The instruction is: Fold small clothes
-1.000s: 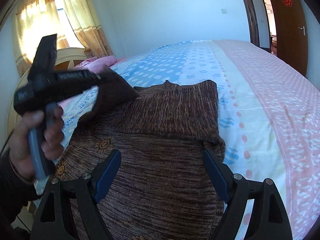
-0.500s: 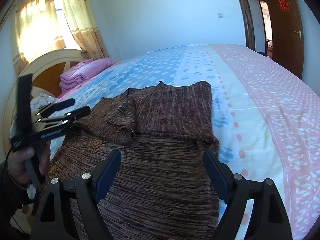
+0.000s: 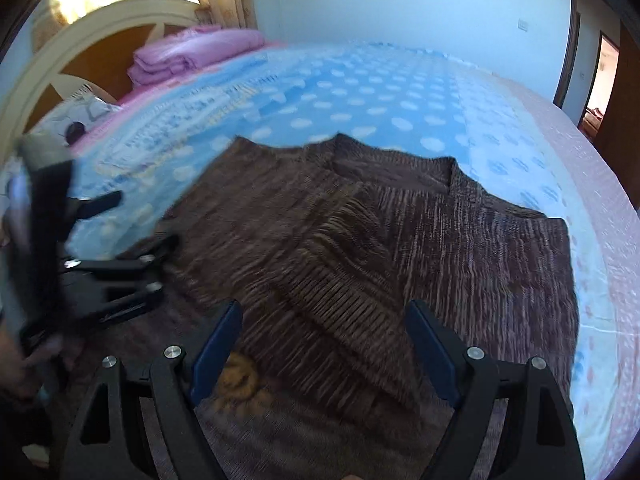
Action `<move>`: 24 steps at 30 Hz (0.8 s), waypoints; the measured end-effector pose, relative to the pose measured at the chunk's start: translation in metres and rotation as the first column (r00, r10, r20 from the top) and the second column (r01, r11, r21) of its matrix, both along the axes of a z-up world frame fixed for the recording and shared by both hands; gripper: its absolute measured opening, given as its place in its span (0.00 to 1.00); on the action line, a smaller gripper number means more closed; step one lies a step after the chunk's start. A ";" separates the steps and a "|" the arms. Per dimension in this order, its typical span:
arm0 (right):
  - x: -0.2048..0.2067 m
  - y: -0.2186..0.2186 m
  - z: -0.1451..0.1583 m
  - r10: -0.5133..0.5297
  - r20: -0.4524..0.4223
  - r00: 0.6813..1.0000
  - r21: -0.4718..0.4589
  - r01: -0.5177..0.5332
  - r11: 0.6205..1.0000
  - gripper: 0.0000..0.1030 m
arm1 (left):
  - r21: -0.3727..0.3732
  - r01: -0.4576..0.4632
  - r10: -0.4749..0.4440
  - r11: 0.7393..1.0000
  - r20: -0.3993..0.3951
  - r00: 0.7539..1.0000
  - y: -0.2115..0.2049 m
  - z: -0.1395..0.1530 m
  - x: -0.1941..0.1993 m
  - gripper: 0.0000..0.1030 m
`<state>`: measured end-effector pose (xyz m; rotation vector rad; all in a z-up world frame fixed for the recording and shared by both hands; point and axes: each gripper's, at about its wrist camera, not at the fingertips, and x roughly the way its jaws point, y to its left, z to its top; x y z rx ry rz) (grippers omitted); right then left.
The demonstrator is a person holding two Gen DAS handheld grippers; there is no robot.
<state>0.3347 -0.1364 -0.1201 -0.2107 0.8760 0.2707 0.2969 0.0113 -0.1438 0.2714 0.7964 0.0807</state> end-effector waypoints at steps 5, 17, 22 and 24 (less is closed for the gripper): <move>0.018 -0.092 0.024 -0.332 0.117 0.936 0.014 0.333 0.943 0.82 | -0.095 -0.022 0.020 0.995 -0.023 1.000 0.019 -0.002 0.005 0.92; -0.040 -0.082 0.024 -0.096 0.007 0.995 0.351 0.088 0.932 0.79 | -0.102 -0.034 0.032 0.994 -0.029 0.999 0.019 -0.005 0.004 0.97; -0.030 -0.066 -0.006 -0.061 -0.049 0.997 0.257 0.072 0.964 0.36 | -0.128 -0.041 0.034 0.991 -0.058 0.998 0.024 -0.006 0.004 0.98; -0.035 -0.069 -0.006 -0.094 -0.007 0.996 0.185 0.094 0.978 0.28 | -0.126 -0.071 0.062 0.989 -0.072 0.995 0.028 -0.008 0.003 1.00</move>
